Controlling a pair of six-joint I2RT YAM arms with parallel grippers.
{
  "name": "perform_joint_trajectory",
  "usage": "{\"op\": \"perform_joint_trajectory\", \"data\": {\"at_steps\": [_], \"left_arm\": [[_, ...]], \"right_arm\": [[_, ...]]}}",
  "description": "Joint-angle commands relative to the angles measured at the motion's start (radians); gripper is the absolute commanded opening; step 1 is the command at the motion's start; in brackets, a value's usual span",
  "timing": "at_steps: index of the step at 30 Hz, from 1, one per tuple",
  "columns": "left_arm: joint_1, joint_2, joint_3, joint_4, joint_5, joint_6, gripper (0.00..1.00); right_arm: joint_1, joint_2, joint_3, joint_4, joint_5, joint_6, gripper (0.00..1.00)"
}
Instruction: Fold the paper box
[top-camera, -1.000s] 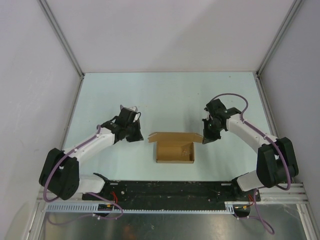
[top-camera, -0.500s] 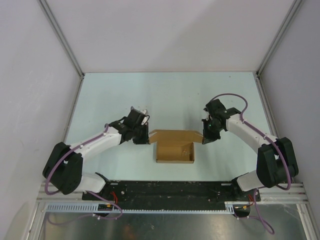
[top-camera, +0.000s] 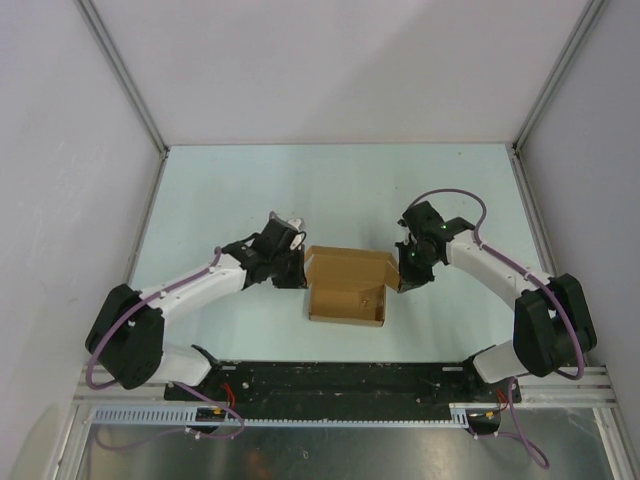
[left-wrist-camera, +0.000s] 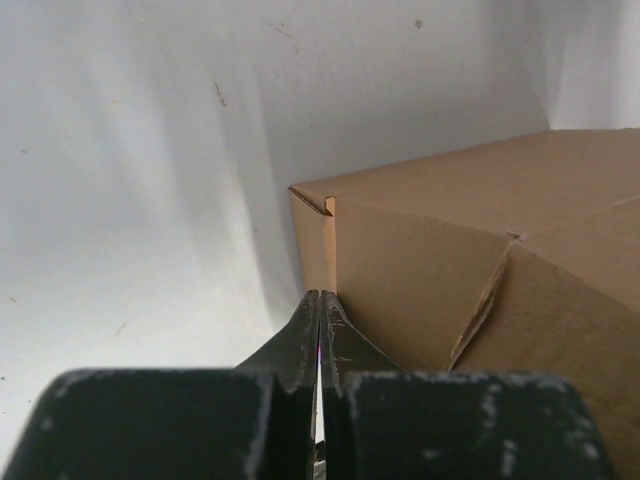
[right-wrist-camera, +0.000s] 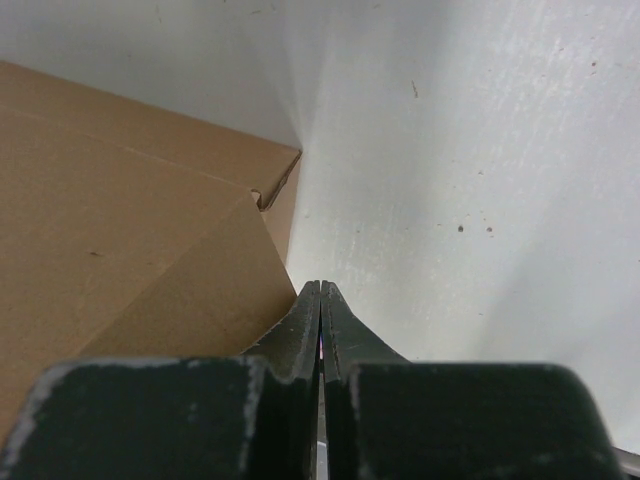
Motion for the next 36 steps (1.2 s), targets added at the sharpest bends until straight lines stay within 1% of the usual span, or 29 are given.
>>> {"op": "perform_joint_trajectory", "data": {"at_steps": [1,9,14,22,36], "left_arm": [[-0.027,-0.006,0.032,0.028,0.024,-0.012,0.00],[-0.064,-0.016,0.002,0.059,0.032,-0.032,0.00],[-0.075,-0.026,-0.013,0.077,0.032,-0.046,0.00],[-0.095,-0.041,-0.025,0.102,0.043,-0.070,0.00],[-0.116,-0.076,-0.067,0.156,0.036,-0.093,0.00]], "right_arm": [[0.011,-0.030,-0.006,0.034,-0.018,0.024,0.00],[0.011,-0.090,-0.055,0.119,-0.039,0.112,0.00],[0.014,-0.121,-0.079,0.149,-0.073,0.132,0.00],[0.014,-0.126,-0.110,0.188,-0.114,0.161,0.00],[0.017,-0.207,-0.167,0.275,-0.124,0.224,0.00]]}}
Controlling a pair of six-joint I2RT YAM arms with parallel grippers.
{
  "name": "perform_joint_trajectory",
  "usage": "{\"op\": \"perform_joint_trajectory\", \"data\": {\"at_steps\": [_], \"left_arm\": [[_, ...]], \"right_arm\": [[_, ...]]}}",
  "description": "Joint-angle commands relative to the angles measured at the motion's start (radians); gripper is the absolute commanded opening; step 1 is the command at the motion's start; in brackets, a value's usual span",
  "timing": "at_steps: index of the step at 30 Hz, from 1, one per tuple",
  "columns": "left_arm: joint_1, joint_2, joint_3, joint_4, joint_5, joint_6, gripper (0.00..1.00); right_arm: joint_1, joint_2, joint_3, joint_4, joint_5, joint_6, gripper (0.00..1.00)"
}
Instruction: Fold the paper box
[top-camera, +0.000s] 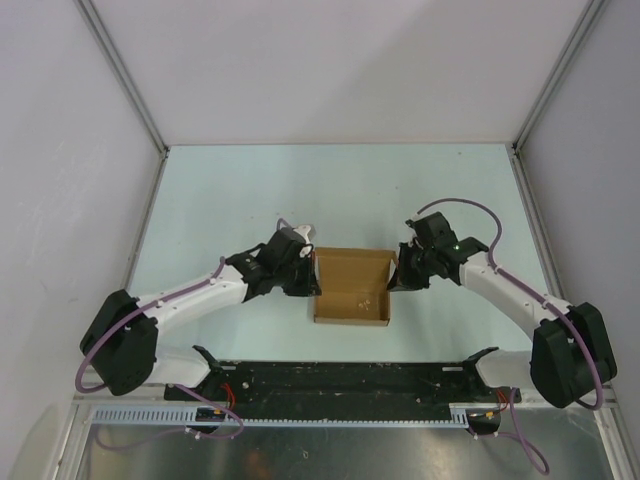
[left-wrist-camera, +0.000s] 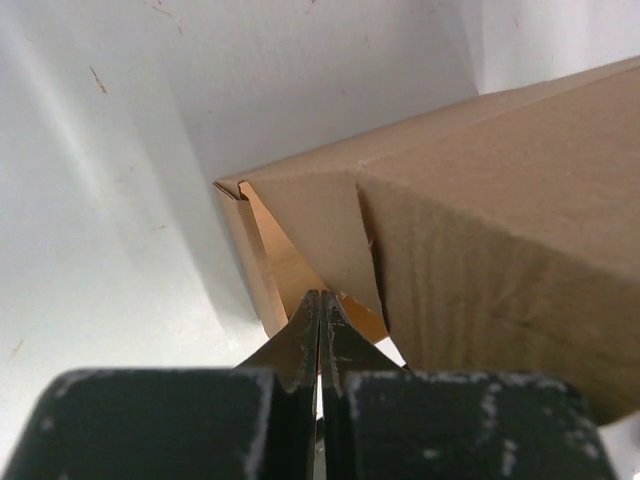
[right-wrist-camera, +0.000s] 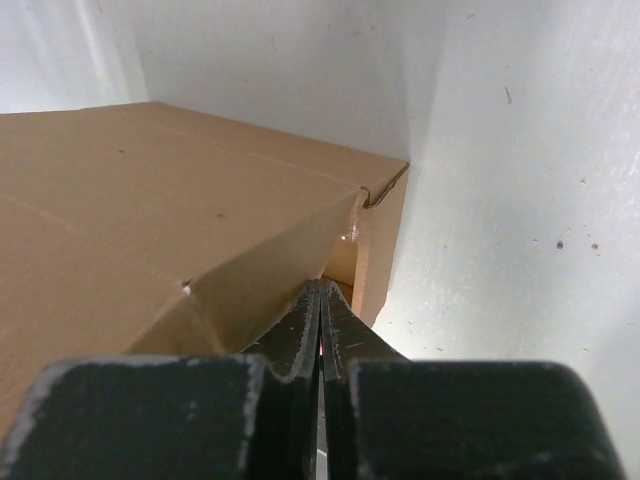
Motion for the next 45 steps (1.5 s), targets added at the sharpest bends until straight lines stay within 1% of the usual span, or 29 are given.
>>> {"op": "perform_joint_trajectory", "data": {"at_steps": [1,9,23,32,36,40,41,43,44,45], "left_arm": [[-0.011,-0.032,-0.019,0.058,0.015,-0.024,0.00],[-0.014,-0.033,-0.030,0.082,0.014,-0.030,0.00],[-0.017,-0.027,-0.045,0.119,0.018,-0.037,0.00],[-0.018,-0.031,-0.056,0.131,0.032,-0.038,0.00],[-0.018,-0.082,-0.081,0.130,0.063,-0.032,0.00],[-0.018,-0.198,-0.096,0.128,0.136,-0.020,0.00],[-0.018,-0.258,-0.098,0.127,0.151,-0.018,0.00],[-0.018,-0.315,-0.095,0.124,0.188,-0.014,0.00],[-0.018,-0.368,-0.088,0.122,0.198,-0.012,0.00],[-0.018,-0.389,-0.066,0.115,0.213,-0.009,0.00]], "right_arm": [[0.006,-0.050,-0.009,0.064,-0.021,0.035,0.00],[0.019,-0.047,-0.029,0.104,-0.025,0.054,0.00],[0.052,-0.067,-0.073,0.191,0.027,0.107,0.00],[0.060,-0.082,-0.084,0.190,0.044,0.104,0.00],[0.057,-0.116,-0.082,0.159,0.045,0.080,0.00],[0.033,-0.169,-0.075,0.056,0.094,0.040,0.00],[0.017,-0.180,-0.072,0.000,0.131,0.026,0.00],[-0.001,-0.214,-0.061,-0.071,0.169,0.014,0.08],[-0.015,-0.223,-0.058,-0.089,0.197,0.011,0.12],[-0.039,-0.235,-0.056,-0.103,0.211,0.011,0.19]]}}
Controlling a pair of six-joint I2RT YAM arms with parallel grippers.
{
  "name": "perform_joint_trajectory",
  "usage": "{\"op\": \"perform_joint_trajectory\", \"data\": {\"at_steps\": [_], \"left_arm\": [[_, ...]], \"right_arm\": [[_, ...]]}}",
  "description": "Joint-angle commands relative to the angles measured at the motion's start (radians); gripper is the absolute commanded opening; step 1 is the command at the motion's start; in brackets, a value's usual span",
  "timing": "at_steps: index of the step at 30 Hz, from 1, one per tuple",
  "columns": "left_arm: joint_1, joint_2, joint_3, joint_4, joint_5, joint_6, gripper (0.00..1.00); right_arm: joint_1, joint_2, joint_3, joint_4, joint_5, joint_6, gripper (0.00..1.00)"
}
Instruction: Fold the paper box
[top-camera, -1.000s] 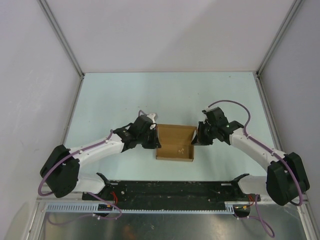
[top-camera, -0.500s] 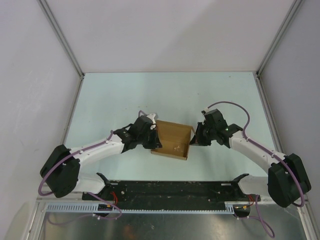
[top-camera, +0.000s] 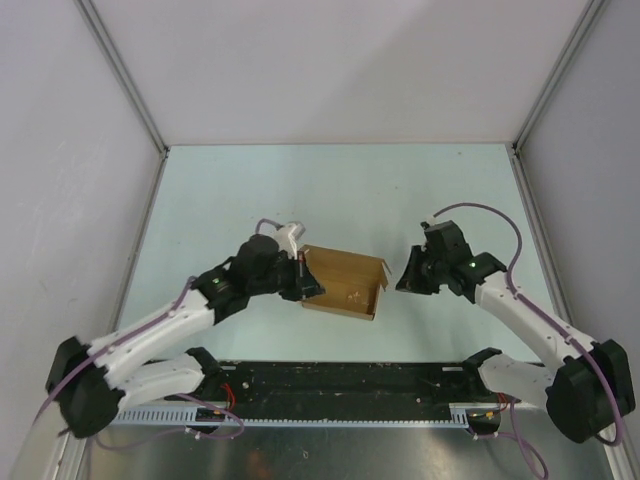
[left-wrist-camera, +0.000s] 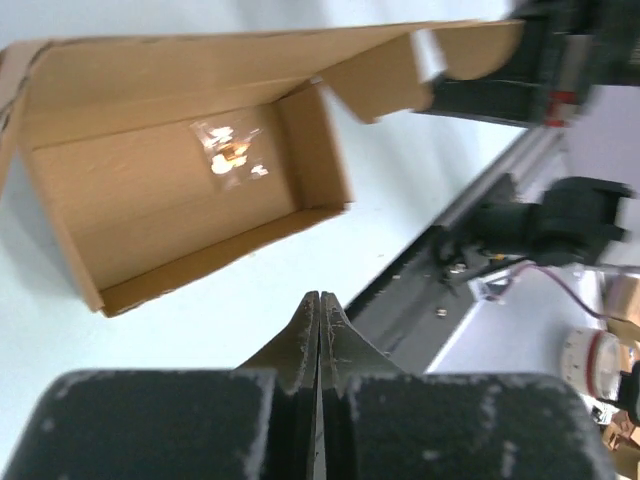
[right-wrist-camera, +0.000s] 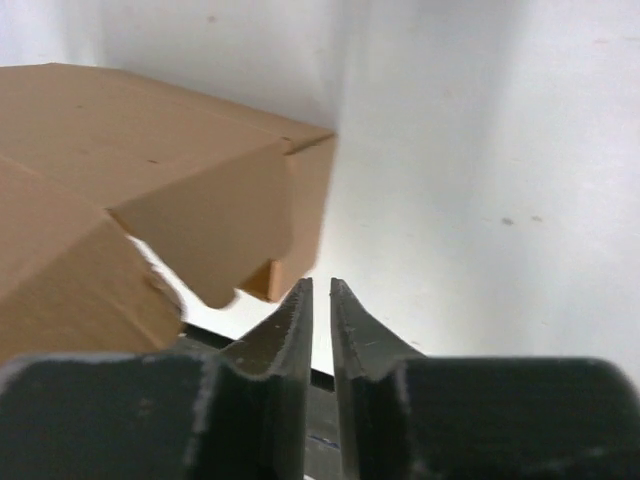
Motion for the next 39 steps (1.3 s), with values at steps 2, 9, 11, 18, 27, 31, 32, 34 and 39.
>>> {"op": "perform_joint_trajectory", "data": {"at_steps": [2,9,11,18,27,31,32,34,39], "left_arm": [[-0.004,-0.167,0.072,0.002,0.110,0.035,0.00],[0.026,-0.138,0.367,-0.059,-0.003,0.130,0.43],[0.113,-0.055,0.427,-0.093,-0.008,0.140,0.54],[0.356,0.192,0.579,-0.140,0.043,0.114,0.77],[0.344,0.402,0.455,-0.177,0.135,0.084,0.84],[0.342,0.415,0.429,-0.179,0.133,0.088,0.85],[0.342,0.418,0.416,-0.180,0.133,0.088,0.85],[0.342,0.431,0.402,-0.180,0.144,0.087,0.85],[0.339,0.456,0.371,-0.179,0.193,0.067,0.86]], "right_arm": [[-0.078,-0.085,0.038,-0.156,0.147,-0.035,0.25],[-0.141,-0.082,0.127,-0.109,0.173,-0.025,0.48],[-0.141,-0.030,0.197,-0.096,0.179,-0.026,0.54],[-0.135,0.146,0.376,-0.101,0.187,-0.002,0.72],[-0.047,0.236,0.393,-0.101,0.224,0.055,0.79],[-0.035,0.259,0.393,-0.101,0.213,0.090,0.80],[-0.035,0.260,0.393,-0.104,0.213,0.098,0.80],[-0.030,0.265,0.393,-0.116,0.212,0.106,0.80],[-0.021,0.285,0.393,-0.124,0.170,0.113,0.82]]}}
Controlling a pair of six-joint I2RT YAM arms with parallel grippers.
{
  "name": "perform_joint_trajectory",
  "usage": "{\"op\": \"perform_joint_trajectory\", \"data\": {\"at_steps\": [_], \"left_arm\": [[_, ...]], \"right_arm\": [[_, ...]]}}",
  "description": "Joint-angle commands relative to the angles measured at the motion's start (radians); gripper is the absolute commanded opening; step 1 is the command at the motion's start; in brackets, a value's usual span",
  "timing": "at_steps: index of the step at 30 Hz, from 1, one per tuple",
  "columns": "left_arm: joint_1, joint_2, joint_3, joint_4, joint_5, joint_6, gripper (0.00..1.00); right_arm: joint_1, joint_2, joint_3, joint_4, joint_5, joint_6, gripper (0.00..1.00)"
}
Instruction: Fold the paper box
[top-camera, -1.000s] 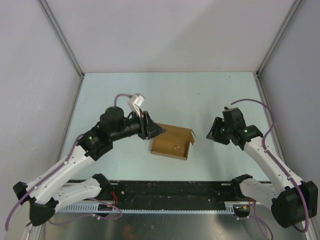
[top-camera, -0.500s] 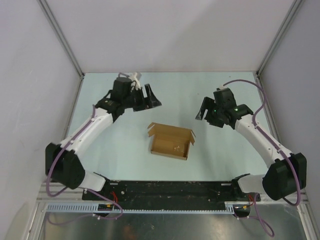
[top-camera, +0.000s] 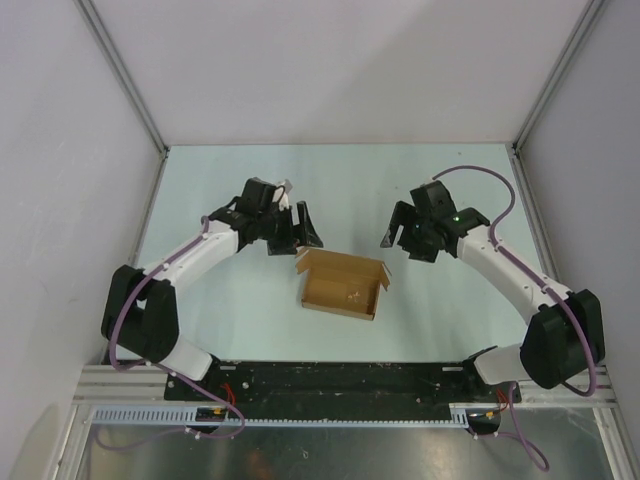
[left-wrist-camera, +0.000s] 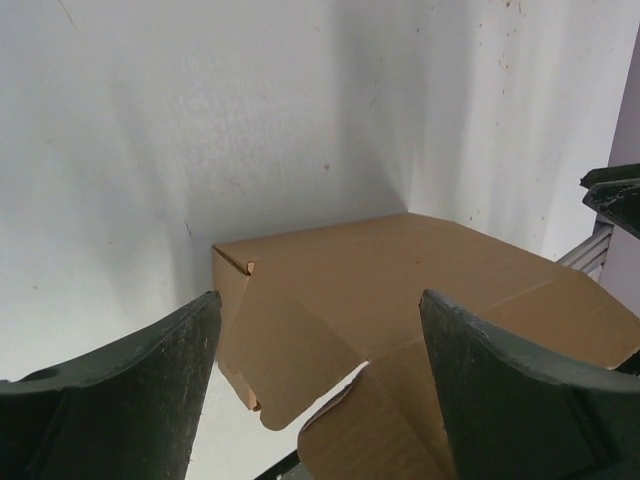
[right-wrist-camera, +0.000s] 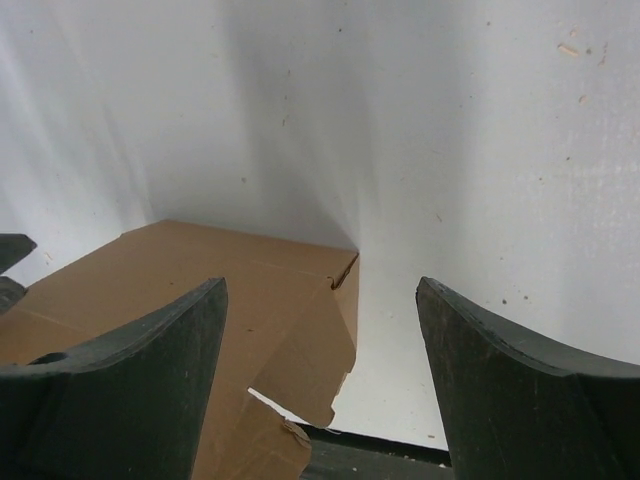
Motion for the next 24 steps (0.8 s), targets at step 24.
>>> {"op": "perform_joint_trajectory", "data": {"at_steps": [24], "left_arm": [[-0.032,-0.065,-0.075,0.010,0.165,-0.066,0.87]], "right_arm": [[0.050,0.025,0.028,-0.046,-0.161,0.049,0.84]]}}
